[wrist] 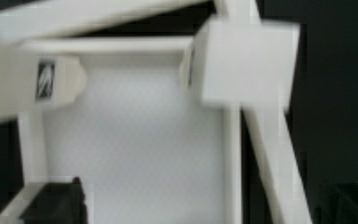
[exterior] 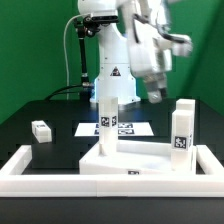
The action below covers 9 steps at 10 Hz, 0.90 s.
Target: Assemble desk
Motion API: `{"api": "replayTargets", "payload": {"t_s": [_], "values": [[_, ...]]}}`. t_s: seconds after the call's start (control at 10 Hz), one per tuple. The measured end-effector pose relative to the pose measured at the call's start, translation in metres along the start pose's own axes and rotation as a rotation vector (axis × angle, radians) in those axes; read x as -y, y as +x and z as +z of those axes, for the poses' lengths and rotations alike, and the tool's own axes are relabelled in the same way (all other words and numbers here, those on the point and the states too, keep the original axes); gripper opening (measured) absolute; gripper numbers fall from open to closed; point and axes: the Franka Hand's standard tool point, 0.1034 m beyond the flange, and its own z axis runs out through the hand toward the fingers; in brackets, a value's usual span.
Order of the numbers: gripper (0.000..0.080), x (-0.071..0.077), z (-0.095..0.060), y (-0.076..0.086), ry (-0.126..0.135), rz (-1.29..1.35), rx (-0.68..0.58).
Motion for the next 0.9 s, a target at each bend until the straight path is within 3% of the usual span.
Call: {"api": "replayTargets", "payload": {"t_s": [0.1,0.5,0.6,0.7,0.9], "values": [[0.0649,-0.004,-0.011,0.01,-0.002,-0.01,0.005],[0.0649,-0.006,-0.005,0.008,-0.009,-0.013,0.0],[0.0649,-0.006,-0.005,0.01,0.0,-0.019,-0.004],[0.0649,-0.009,-0.006,0.018,0.022,-0.051,-0.014],[0.0649,-0.027,-0.017,0.049,0.034,-0.192,0.007]]}}
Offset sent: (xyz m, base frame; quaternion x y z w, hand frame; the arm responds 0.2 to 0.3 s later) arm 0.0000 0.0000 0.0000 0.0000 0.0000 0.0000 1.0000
